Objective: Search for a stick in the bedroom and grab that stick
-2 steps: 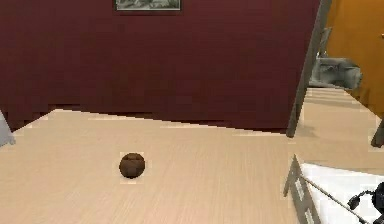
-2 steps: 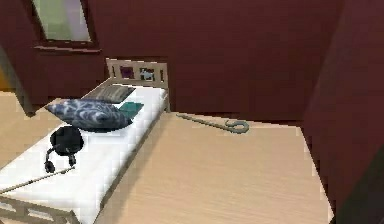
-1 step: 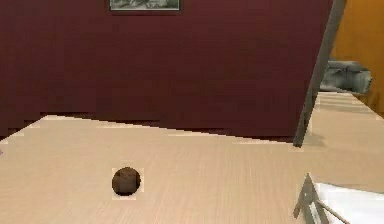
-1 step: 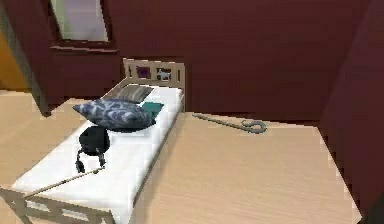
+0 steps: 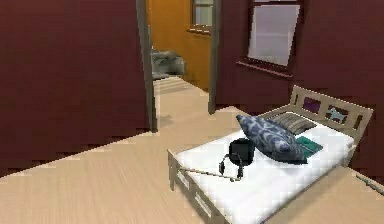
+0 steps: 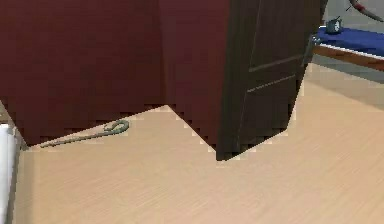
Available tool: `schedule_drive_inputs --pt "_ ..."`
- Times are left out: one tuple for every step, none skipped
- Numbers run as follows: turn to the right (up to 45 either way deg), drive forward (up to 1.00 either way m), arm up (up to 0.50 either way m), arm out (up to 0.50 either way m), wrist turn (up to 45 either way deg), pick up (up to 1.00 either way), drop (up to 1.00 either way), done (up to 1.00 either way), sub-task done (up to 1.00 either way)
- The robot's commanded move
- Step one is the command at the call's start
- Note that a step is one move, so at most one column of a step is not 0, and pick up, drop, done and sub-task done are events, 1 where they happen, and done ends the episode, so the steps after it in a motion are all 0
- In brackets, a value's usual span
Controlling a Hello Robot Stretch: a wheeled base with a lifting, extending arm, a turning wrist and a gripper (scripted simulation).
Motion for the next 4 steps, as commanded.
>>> schedule_drive_inputs --pt "45.0 0.0 0.0 0.0 0.0 0.0 0.0 0.0 0.0" --pt "12.0 0.0 0.0 0.0 0.0 0.0 0.0 0.0 0.0" --pt "0.0 0.1 0.0 0.0 0.0 0.0 0.0 0.0 0.0" --pt "-45.0 0.0 0.0 0.0 0.0 0.0 0.0 0.0 0.0"
